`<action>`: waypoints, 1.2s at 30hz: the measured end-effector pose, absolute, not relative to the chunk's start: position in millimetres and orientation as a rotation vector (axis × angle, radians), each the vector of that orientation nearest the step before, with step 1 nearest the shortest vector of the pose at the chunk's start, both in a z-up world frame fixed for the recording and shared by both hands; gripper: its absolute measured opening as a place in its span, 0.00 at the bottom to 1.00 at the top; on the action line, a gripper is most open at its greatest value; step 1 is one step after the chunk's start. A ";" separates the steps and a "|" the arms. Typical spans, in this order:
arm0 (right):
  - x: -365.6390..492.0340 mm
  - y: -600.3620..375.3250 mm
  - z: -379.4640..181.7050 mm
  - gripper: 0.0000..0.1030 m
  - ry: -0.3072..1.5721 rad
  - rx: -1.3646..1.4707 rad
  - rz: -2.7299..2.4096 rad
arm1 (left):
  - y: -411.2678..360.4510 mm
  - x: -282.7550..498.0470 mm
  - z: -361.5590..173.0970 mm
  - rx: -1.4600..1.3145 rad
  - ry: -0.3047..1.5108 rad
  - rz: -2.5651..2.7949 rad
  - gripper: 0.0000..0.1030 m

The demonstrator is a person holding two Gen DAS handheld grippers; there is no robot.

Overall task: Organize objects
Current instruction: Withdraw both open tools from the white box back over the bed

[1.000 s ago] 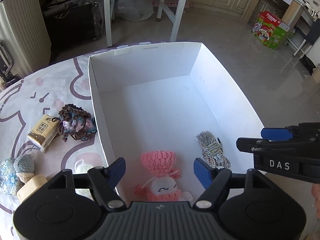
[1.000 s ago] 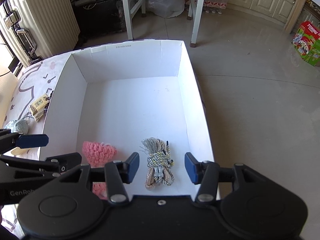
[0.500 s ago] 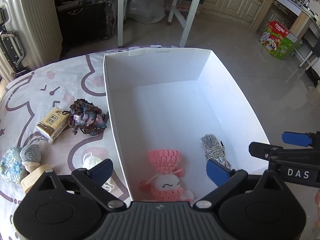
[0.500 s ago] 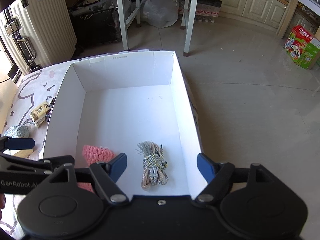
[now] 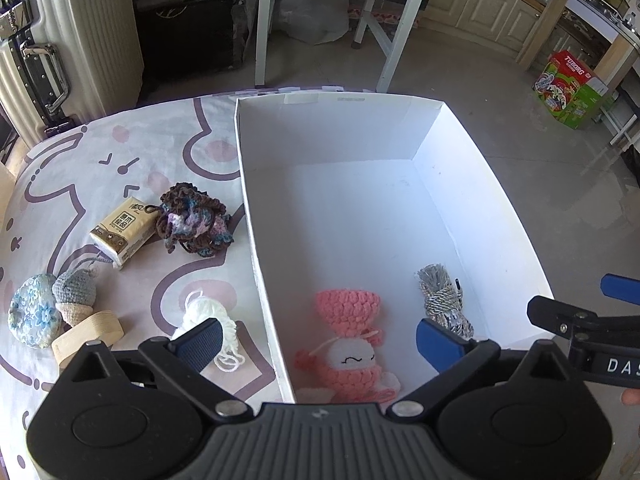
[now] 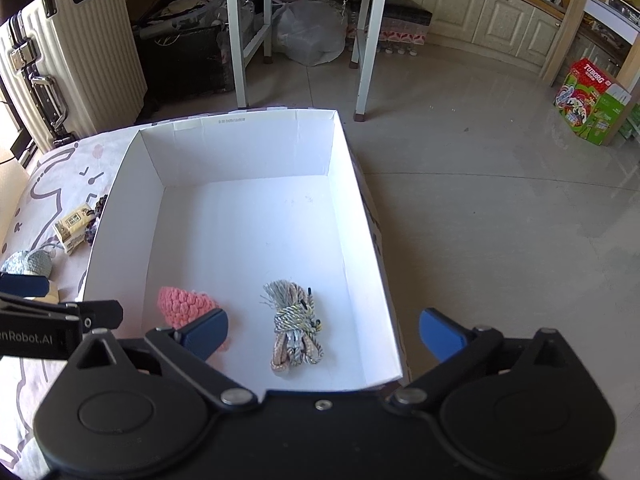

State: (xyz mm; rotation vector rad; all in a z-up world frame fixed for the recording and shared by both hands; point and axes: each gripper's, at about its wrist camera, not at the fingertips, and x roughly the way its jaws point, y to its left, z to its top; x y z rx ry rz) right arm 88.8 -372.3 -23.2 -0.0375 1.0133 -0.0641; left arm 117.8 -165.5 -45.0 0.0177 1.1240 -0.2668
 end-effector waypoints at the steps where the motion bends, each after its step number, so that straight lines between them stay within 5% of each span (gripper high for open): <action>1: 88.1 -372.5 -23.1 1.00 1.012 -0.038 -0.067 | -165.1 117.7 -44.9 0.018 1.124 -0.266 0.99; 36: 111.3 -273.3 -12.8 1.00 0.972 -0.084 0.088 | -29.9 110.6 -27.1 -0.053 1.076 -0.027 1.00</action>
